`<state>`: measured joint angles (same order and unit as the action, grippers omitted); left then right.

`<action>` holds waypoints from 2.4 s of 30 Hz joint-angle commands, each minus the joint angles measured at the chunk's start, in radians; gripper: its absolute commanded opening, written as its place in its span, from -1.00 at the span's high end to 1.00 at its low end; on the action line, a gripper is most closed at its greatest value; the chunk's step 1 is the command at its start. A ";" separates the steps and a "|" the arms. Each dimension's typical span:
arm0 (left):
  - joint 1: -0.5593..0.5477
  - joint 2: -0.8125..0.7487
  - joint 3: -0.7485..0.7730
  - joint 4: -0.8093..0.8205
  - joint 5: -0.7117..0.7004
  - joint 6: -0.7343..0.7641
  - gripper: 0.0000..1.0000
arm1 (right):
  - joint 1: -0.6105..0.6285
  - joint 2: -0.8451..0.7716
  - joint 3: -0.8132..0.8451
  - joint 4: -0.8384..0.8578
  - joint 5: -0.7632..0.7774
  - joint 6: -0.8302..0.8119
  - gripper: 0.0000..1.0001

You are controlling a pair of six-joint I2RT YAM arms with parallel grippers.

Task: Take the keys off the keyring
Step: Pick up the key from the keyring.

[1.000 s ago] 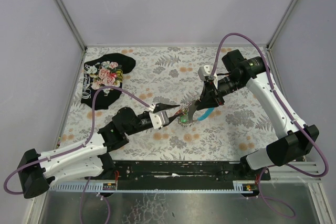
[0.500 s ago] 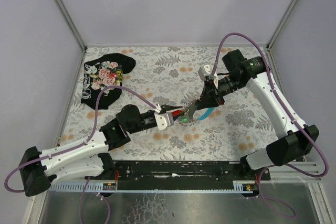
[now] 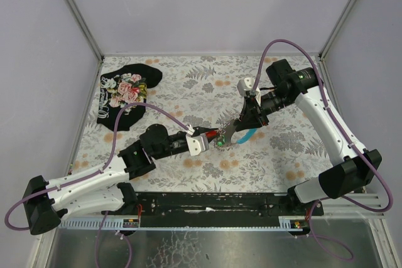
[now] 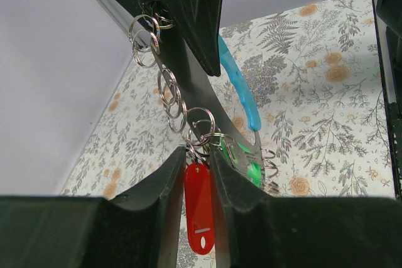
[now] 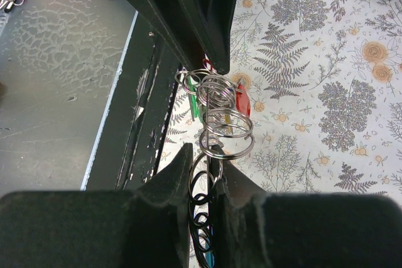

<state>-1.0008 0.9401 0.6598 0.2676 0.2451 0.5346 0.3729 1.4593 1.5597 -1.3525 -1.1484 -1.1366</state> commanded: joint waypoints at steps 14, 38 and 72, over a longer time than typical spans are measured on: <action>-0.004 -0.011 0.038 -0.011 -0.045 0.027 0.56 | 0.005 -0.024 0.010 -0.016 -0.081 -0.008 1.00; 0.025 -0.012 0.050 -0.046 -0.018 0.020 0.69 | 0.010 -0.031 -0.002 -0.010 -0.084 -0.008 1.00; 0.028 0.024 0.180 -0.299 -0.087 0.070 1.00 | 0.034 -0.036 -0.023 0.069 -0.025 0.072 1.00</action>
<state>-0.9810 0.9611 0.7822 0.0566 0.2237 0.5747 0.3832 1.4593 1.5467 -1.3102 -1.1503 -1.1252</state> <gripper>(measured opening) 0.020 0.188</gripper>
